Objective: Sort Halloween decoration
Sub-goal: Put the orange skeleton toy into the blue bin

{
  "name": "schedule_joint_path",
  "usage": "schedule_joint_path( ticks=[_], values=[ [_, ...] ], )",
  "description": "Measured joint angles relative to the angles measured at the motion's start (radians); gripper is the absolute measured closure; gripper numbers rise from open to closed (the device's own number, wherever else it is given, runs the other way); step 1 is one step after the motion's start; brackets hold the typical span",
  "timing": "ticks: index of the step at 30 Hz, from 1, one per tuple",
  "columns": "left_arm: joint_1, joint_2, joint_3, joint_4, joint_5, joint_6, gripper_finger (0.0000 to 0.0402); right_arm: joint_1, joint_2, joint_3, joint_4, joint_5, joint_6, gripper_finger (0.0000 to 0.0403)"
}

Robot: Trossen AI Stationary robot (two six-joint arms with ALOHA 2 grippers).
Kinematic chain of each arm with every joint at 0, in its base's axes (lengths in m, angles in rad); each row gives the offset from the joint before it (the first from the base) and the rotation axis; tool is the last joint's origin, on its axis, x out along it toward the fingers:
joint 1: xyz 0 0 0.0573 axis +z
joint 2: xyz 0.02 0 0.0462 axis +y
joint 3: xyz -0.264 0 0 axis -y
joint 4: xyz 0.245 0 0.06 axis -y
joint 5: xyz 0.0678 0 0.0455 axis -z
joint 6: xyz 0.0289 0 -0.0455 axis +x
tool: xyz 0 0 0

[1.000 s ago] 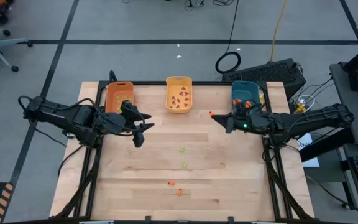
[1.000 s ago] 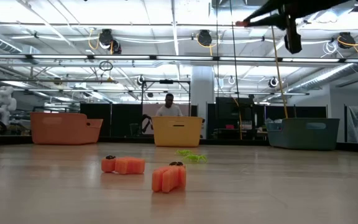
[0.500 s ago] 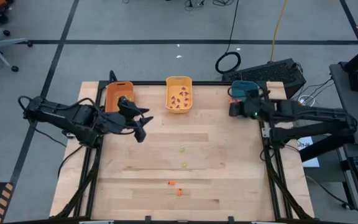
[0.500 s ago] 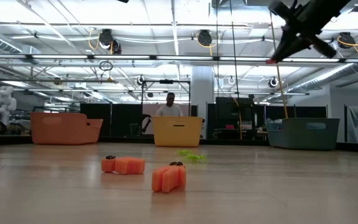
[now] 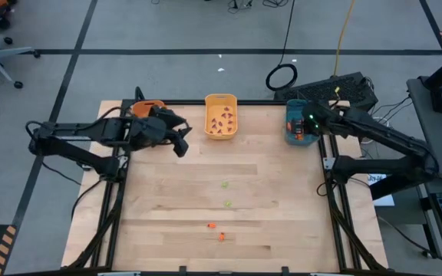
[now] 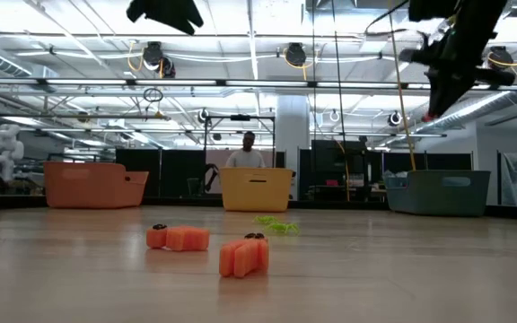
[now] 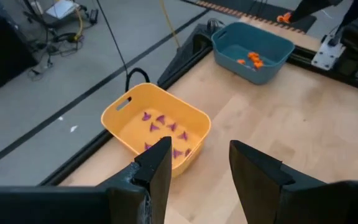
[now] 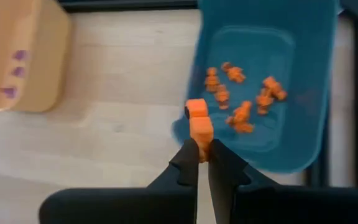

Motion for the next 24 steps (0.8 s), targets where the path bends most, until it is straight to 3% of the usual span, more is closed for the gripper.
schedule_joint_path(
  ticks=[9, 15, 24],
  values=[
    [0.1, 0.05, 0.0, 0.031, 0.144, 0.051, 0.024, -0.172, 0.208, 0.0, 0.023, -0.001, -0.2, 0.0401],
    [0.106, 0.072, 0.0, 0.023, 0.151, 0.05, 0.024, -0.259, 0.347, 0.0, 0.119, -0.083, -0.323, 0.0401],
    [0.106, 0.076, 0.0, 0.005, 0.156, 0.021, 0.024, -0.318, 0.462, -0.001, 0.13, -0.13, -0.34, 0.0382]
  ],
)
